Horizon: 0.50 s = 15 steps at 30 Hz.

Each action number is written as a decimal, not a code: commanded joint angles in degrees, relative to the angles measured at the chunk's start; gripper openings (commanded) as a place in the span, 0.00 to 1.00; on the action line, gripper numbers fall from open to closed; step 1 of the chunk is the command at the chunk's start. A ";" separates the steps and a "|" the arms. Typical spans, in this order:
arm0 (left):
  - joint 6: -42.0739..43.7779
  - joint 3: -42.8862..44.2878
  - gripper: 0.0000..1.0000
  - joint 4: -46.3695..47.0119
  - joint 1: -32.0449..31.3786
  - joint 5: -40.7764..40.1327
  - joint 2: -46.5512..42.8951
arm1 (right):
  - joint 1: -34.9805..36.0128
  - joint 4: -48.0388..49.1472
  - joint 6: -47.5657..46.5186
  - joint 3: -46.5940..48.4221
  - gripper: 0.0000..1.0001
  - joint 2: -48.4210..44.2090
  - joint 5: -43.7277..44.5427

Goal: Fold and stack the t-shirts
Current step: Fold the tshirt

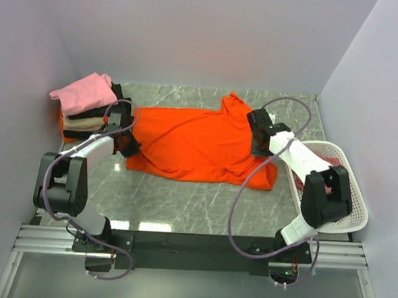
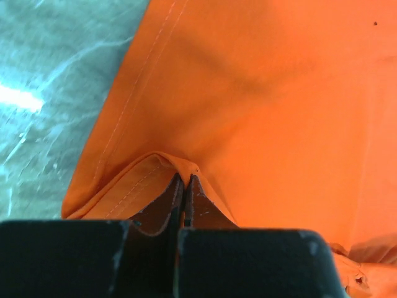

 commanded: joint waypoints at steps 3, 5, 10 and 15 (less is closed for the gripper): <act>2.47 3.44 0.00 2.20 1.38 3.95 0.92 | -2.08 2.38 -2.96 4.89 0.00 4.04 -0.37; 2.73 3.44 0.01 2.02 1.73 4.04 0.39 | -2.34 2.82 -3.13 5.68 0.00 5.19 -0.55; 3.35 3.97 0.01 1.41 2.88 5.35 -0.57 | -3.05 2.04 -3.57 8.66 0.00 6.95 -0.55; 3.79 3.97 0.01 0.97 4.02 5.53 -1.36 | -3.57 1.33 -4.10 11.39 0.00 8.18 -0.46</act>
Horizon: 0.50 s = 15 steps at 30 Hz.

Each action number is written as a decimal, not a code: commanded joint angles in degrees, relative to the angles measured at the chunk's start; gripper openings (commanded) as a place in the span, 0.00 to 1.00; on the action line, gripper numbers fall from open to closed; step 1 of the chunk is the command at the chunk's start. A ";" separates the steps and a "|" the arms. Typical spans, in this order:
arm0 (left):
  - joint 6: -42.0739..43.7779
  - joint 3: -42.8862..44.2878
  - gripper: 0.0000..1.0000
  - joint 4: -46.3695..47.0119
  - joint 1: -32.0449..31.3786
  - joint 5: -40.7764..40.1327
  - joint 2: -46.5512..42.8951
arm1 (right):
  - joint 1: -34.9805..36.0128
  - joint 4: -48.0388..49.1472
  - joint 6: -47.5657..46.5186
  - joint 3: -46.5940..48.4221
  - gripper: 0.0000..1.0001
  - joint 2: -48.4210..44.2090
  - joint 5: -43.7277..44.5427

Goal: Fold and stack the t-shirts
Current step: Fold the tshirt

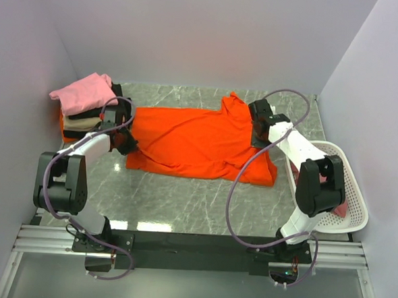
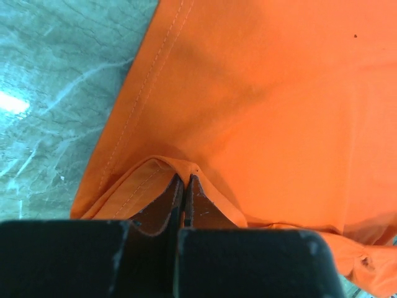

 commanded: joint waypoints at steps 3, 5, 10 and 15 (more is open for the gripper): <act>1.67 1.94 0.01 0.55 1.55 1.07 -3.25 | -1.13 0.23 -1.41 5.26 0.00 2.15 0.83; 1.75 2.02 0.01 0.64 2.08 1.42 -3.25 | -1.30 -0.21 -1.67 6.22 0.00 3.20 1.01; 2.55 4.04 0.01 0.47 2.70 2.39 -1.58 | -1.57 -0.21 -2.20 8.24 0.00 5.40 0.92; 2.72 5.63 0.00 0.02 2.79 2.57 -0.34 | -1.66 -0.56 -2.47 10.18 0.00 7.87 1.09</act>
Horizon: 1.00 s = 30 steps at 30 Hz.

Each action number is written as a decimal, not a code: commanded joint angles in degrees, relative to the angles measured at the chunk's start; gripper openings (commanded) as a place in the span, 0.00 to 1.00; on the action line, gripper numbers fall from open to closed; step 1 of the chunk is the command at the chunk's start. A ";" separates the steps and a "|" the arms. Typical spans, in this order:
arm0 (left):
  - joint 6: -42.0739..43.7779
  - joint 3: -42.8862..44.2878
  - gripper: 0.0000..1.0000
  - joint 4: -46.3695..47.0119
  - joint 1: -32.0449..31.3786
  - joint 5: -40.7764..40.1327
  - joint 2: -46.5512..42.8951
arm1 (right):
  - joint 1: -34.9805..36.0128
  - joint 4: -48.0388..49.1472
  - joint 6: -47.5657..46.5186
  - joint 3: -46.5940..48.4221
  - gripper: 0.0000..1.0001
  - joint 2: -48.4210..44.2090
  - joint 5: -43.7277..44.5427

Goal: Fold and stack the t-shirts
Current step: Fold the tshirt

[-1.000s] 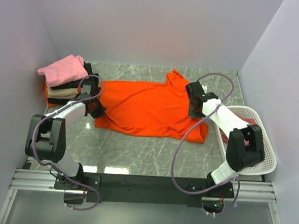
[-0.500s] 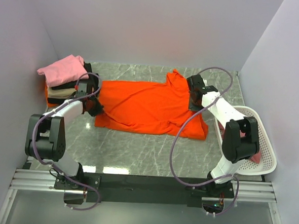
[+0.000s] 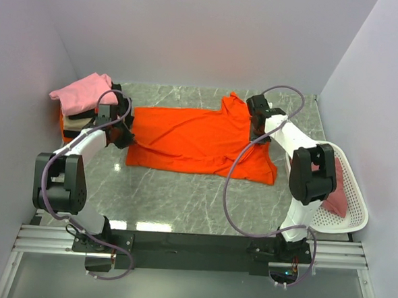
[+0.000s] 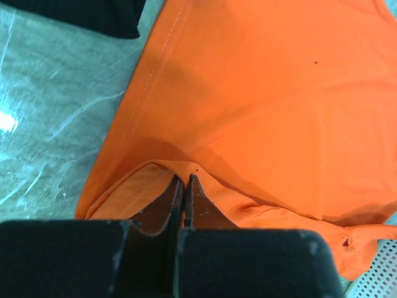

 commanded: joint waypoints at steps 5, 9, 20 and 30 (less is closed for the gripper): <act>1.63 2.92 0.01 0.24 0.32 0.00 -0.15 | -0.80 -0.25 -0.85 4.97 0.00 1.62 1.23; 1.63 2.48 0.01 0.85 1.63 0.53 0.55 | -0.98 -0.69 -0.85 5.85 0.00 1.89 2.02; 1.89 3.62 0.01 1.12 1.72 -0.69 2.39 | -0.98 -2.19 -1.38 8.92 0.00 5.31 2.11; 3.65 8.98 0.72 0.34 -0.72 -1.65 -0.23 | -1.16 -3.07 -0.50 9.98 0.53 3.74 2.63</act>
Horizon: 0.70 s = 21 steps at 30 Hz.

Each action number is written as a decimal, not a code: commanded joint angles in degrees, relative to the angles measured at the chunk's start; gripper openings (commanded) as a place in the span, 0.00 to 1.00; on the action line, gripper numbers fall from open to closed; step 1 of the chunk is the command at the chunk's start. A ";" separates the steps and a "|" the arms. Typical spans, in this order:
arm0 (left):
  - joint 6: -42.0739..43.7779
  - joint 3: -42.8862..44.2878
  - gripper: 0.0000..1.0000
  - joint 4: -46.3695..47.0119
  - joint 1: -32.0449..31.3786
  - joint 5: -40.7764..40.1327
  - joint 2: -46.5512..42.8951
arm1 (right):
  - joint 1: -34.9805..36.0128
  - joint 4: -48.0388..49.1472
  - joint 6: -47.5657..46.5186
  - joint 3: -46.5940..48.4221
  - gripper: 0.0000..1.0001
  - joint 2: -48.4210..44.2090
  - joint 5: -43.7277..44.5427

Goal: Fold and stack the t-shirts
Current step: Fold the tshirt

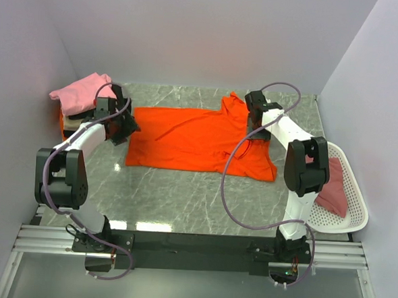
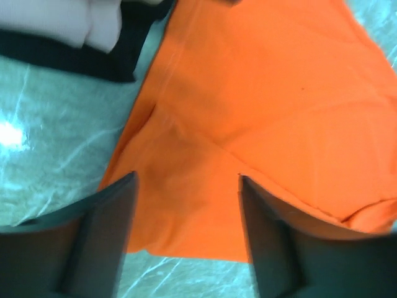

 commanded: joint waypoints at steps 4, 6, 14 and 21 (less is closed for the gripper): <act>2.80 8.46 0.85 -2.09 -7.38 -9.86 -5.25 | -0.42 0.81 0.51 -0.13 0.63 -9.15 1.76; 3.25 8.11 0.86 0.00 -11.94 -10.84 -7.00 | -0.24 2.64 0.33 -3.89 0.62 -11.27 -2.18; -1.49 0.73 0.88 11.18 -28.30 -10.68 -5.80 | 0.99 11.87 1.56 -18.32 0.50 -14.71 -21.61; -3.96 -0.59 0.88 15.75 -35.51 -10.67 1.33 | 1.43 14.60 1.83 -18.95 0.46 -11.29 -24.34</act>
